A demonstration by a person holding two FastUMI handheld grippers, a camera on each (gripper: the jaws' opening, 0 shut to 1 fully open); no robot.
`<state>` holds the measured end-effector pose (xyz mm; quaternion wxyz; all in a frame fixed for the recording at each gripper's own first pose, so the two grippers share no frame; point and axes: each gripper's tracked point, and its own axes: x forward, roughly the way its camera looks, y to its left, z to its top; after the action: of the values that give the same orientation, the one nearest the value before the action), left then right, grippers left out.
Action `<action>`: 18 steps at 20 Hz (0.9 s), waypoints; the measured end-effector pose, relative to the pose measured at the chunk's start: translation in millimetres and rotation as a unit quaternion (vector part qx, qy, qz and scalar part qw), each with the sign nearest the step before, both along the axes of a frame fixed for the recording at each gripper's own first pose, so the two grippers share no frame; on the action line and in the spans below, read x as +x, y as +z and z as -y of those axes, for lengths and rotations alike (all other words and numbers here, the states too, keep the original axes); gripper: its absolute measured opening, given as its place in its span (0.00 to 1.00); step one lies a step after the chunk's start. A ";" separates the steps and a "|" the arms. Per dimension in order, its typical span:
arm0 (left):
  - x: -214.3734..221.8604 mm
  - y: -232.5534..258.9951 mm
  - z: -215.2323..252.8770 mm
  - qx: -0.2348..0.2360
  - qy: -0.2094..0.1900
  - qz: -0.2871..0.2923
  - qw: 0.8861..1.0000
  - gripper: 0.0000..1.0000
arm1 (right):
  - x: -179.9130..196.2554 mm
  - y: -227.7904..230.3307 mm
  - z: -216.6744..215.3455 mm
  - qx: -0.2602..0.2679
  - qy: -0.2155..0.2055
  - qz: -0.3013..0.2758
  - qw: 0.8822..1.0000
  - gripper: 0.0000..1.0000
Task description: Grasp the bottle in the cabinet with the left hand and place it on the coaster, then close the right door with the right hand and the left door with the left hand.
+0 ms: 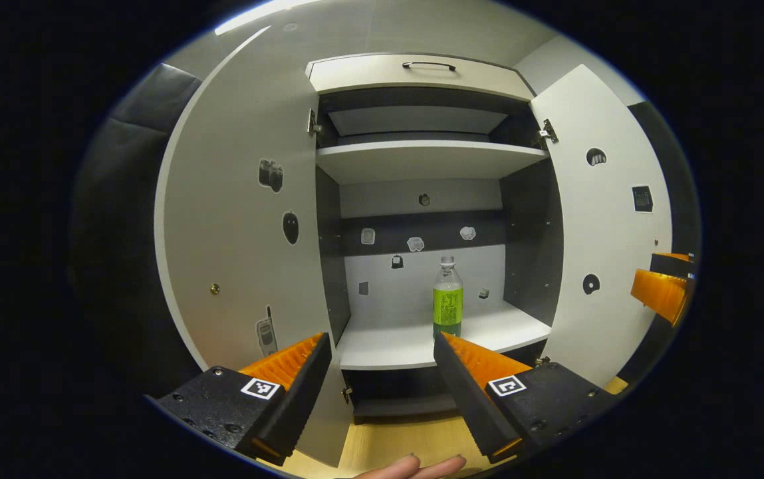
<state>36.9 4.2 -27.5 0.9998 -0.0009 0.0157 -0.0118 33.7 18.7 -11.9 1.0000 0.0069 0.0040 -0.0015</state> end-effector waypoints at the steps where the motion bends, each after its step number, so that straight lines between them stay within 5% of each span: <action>1: 3.6 -1.9 0.5 0.001 -0.001 -0.002 1.000 0.98 | 1.7 -1.8 -1.4 0.000 0.002 -0.001 1.000 0.99; 18: 132.9 -29.1 59.9 -0.011 -0.064 0.017 0.998 0.98 | 2.4 -18.2 3.6 -0.017 -0.006 -0.007 1.000 0.99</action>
<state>169.7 -55.7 -56.6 0.9971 -0.0109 -0.0013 -0.0759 36.1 15.2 -30.1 0.9999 -0.0101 0.0109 -0.0081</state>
